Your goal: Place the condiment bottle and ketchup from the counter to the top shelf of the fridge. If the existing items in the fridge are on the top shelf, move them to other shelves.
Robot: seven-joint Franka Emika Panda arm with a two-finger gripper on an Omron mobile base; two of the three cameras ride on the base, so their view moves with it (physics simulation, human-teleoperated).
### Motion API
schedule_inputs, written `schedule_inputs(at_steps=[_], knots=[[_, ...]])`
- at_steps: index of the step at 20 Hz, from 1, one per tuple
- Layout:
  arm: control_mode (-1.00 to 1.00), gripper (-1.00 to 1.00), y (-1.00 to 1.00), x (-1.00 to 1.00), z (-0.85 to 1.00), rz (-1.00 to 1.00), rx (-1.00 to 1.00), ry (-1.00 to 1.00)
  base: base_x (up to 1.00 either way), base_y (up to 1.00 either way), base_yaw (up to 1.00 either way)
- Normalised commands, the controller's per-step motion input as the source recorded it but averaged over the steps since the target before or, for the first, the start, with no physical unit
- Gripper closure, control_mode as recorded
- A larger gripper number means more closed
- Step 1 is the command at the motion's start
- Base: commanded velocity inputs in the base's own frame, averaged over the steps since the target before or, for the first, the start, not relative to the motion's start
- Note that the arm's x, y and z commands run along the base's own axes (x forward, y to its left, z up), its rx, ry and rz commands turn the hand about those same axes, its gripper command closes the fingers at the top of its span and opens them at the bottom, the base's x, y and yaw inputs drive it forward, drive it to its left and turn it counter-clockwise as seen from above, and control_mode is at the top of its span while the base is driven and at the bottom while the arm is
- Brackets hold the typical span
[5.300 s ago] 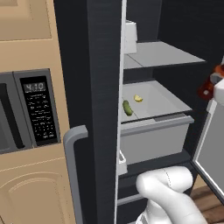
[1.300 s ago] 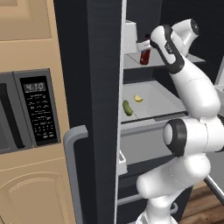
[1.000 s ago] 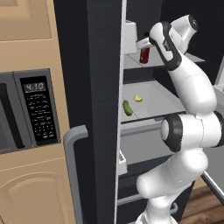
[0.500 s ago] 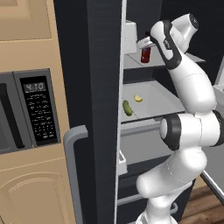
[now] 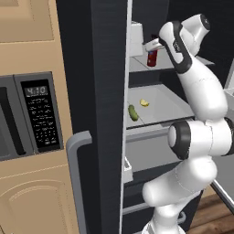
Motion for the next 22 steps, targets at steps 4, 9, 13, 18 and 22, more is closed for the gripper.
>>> schedule_inputs(at_steps=[4, 9, 13, 18, 22], knots=[[-1.0, -1.0, -0.02, -0.45, 0.0, 0.0, 0.0, -0.1, 0.0, 0.0, 0.0], [-1.0, -1.0, -0.15, -0.92, -0.04, 0.0, 0.0, -0.21, 0.0, 0.0, 0.0], [-1.0, -1.0, -0.29, -1.0, -0.45, 0.0, 0.0, -0.34, 0.0, 0.0, 0.0], [-1.0, -1.0, -0.14, -1.0, -0.62, 0.0, 0.0, -0.35, 0.0, 0.0, 0.0], [-1.0, -1.0, -0.01, -1.0, -0.53, 0.0, 0.0, -0.3, 0.0, 0.0, 0.0]])
